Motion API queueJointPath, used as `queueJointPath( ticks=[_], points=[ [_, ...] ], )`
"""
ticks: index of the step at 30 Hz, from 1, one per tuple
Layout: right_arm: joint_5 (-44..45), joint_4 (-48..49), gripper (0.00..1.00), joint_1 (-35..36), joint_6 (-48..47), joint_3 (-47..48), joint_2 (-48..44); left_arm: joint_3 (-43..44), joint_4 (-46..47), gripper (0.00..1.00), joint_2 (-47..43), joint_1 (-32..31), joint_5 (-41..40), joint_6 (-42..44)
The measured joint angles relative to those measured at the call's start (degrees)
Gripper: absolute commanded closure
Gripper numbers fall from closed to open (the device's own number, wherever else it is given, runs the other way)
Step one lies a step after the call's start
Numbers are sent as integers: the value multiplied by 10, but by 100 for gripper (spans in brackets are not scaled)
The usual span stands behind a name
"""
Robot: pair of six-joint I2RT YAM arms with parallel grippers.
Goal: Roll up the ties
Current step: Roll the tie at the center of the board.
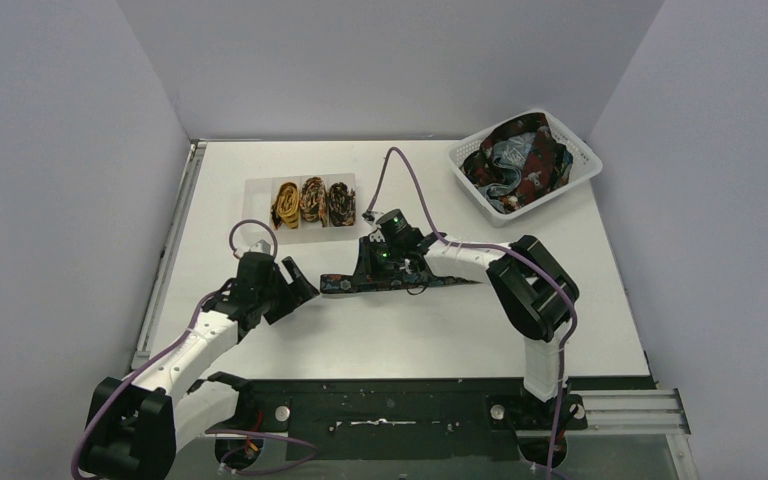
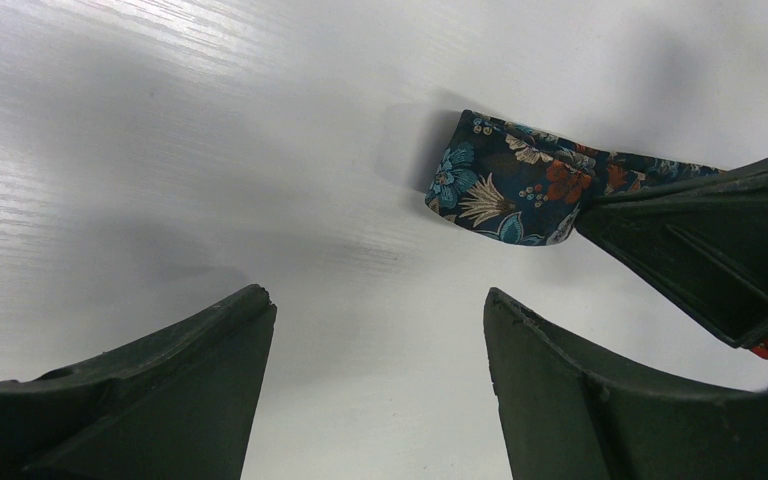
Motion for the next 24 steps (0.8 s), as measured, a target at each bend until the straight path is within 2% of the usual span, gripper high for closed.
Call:
queueJointPath(
  ticks=[11,24],
  points=[
    [0,-4,85,-9,-12,11,21,-9,57,23,17,0,31,0],
    [-10,-4,85,-17,-16,16,27,-2,189,22,143,12,85,13]
  ],
)
